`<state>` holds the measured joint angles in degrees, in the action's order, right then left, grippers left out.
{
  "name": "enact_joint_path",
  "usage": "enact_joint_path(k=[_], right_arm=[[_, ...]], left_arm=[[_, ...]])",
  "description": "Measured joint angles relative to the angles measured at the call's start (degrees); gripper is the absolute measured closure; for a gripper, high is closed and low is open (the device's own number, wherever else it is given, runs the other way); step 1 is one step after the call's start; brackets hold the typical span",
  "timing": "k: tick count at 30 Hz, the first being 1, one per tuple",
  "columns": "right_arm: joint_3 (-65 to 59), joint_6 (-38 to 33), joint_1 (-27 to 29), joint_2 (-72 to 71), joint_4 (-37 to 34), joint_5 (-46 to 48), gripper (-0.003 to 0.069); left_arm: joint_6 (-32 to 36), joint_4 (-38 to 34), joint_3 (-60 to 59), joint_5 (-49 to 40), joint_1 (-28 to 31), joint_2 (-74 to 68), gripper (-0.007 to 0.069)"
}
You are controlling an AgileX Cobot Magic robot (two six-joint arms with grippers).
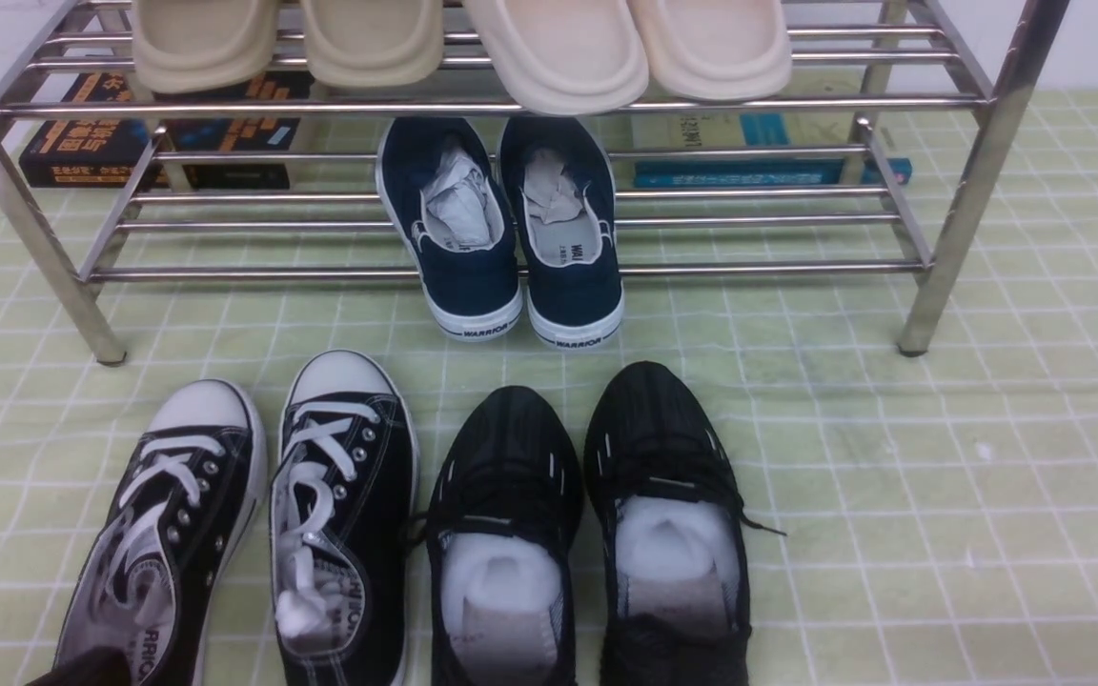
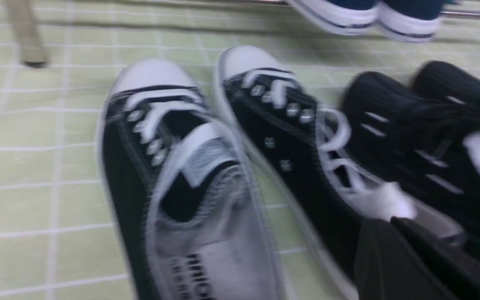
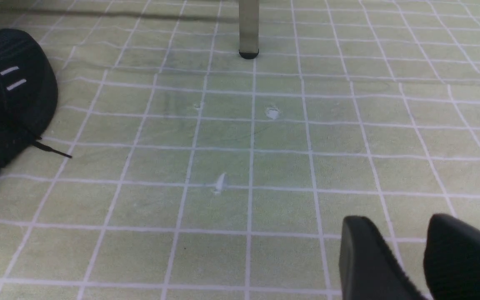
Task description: Take the shoes off the shelf with your hand from the green coffee tablecloth.
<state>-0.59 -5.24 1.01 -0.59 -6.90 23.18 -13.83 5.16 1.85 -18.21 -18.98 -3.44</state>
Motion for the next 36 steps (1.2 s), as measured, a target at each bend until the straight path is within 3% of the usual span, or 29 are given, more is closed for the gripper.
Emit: enact_joint_path(k=[7,11,36], right_arm=[[0.00,0.00,0.00,0.00,0.00,0.00,0.0421],[0.00,0.00,0.00,0.00,0.00,0.00,0.0421],[0.00,0.00,0.00,0.00,0.00,0.00,0.0421]], left_arm=[[1.66,0.41,-3.23,0.20,12.14,3.61,0.0590],[1.66,2.27,-3.25,-1.69,15.09,4.04,0.0589],[1.69,3.51,-3.14,-2.44,15.25,4.04,0.0571]])
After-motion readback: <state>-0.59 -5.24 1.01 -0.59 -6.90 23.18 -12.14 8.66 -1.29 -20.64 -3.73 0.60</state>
